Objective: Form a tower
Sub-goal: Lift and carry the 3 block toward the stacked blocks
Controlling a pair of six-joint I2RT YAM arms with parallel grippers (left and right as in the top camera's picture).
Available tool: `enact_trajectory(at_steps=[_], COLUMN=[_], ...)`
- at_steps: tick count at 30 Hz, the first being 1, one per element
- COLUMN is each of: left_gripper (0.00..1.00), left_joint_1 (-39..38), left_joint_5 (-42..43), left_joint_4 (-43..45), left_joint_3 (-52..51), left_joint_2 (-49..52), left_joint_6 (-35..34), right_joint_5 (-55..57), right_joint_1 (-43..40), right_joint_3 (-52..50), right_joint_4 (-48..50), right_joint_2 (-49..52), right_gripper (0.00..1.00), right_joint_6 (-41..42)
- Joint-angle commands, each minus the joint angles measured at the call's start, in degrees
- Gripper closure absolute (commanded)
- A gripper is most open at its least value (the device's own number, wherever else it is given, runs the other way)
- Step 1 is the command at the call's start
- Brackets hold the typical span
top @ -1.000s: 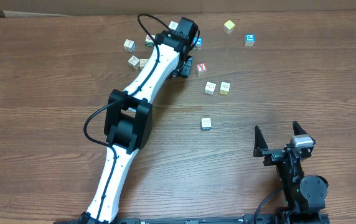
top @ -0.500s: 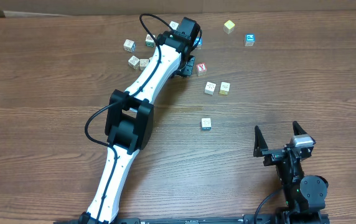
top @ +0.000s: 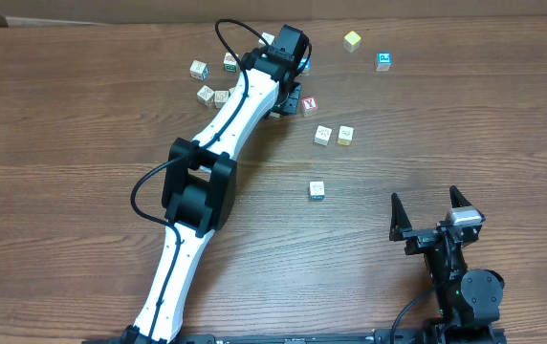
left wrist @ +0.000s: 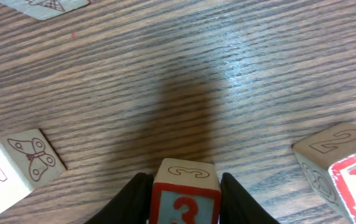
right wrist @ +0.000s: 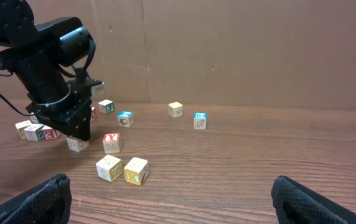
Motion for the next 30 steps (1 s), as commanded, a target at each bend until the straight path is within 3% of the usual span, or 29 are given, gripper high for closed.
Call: enact_trajectory(at_steps=[1,4,8,13,22,26,30], left_gripper=[0.73,0.85,0.84,0.96,0.92,0.88,0.86], left_joint_1=[-0.5,-0.7,-1.0,-1.3,-1.1,-1.1,-1.2], left_joint_5=[0.7,0.7,0.7,1.1,14.4,15.3,13.8], left_joint_4=[0.1,-0.8,-5.6,-15.3,-26.6,-29.8,-34.4], left_joint_3=[-0.2,0.5,7.8,18.7,25.4,26.0,30.2], left_joint_2=[0.0,-0.1,-0.2,-0.2,-0.2,-0.2,-0.2], left_joint_6=[-0.2,-0.3,-0.8,-6.3,-3.7,-3.0,-7.3], right_joint_5=[-0.3,-0.3,-0.3,-0.3,-0.3,-0.3,-0.3], right_joint_1=[0.0,0.0,0.0,0.0,0.0,0.0,0.0], right_joint_3=[-0.6,-0.6,-0.6,-0.6,-0.6,-0.6,-0.6], right_joint_4=[0.3,0.3,0.3,0.3,0.3,0.3,0.3], right_joint_2=[-0.3,-0.3,-0.3,-0.3,-0.3,-0.3,-0.3], right_gripper=[0.00,0.00,0.00,0.00,0.00,0.00,0.00], right_joint_6=[0.4,0.4,0.4,0.4,0.4,0.4,0.4])
